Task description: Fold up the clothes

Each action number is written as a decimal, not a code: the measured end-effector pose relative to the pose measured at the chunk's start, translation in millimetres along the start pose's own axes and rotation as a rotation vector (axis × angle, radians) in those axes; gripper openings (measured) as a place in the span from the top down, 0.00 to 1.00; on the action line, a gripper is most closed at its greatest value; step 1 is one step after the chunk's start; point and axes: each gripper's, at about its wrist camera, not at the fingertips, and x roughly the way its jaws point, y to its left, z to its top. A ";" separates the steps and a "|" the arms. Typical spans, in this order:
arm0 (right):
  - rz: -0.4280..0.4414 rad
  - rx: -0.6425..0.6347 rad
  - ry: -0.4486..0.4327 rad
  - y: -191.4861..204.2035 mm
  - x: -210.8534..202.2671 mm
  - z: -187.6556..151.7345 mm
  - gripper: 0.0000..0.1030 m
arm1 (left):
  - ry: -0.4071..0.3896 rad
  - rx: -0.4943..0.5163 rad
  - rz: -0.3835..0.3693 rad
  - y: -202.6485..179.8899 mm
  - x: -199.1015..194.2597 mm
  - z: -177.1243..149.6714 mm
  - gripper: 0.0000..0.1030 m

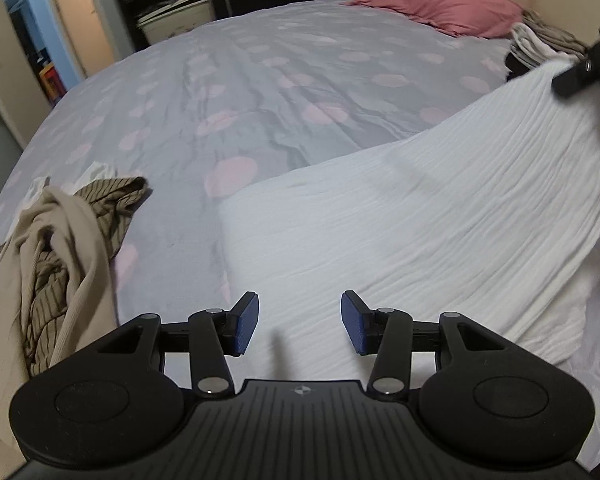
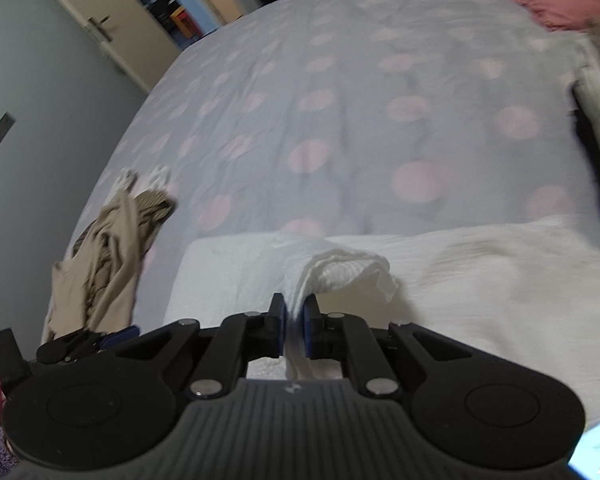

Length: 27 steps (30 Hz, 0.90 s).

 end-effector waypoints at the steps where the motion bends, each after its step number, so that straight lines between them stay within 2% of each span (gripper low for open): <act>1: -0.014 0.003 -0.012 -6.8 -8.5 1.3 0.90 | -0.001 0.010 -0.005 -2.7 0.3 0.1 0.58; 10: -0.153 0.023 -0.046 -63.8 -63.0 5.9 0.90 | 0.018 0.070 -0.038 -24.0 6.1 3.5 0.58; 15: -0.224 0.065 -0.066 -102.1 -79.7 7.3 0.90 | 0.023 0.095 -0.053 -34.6 9.3 5.3 0.58; 19: -0.303 0.099 -0.043 -139.5 -72.1 2.2 0.90 | 0.053 0.089 -0.083 -39.0 17.9 4.0 0.58; 22: -0.339 0.145 0.009 -167.3 -56.7 -6.4 0.90 | 0.078 0.077 -0.104 -40.1 23.9 3.3 0.58; 27: -0.388 0.124 0.058 -186.7 -27.2 -18.8 0.89 | 0.123 0.044 -0.147 -40.4 31.4 0.9 0.57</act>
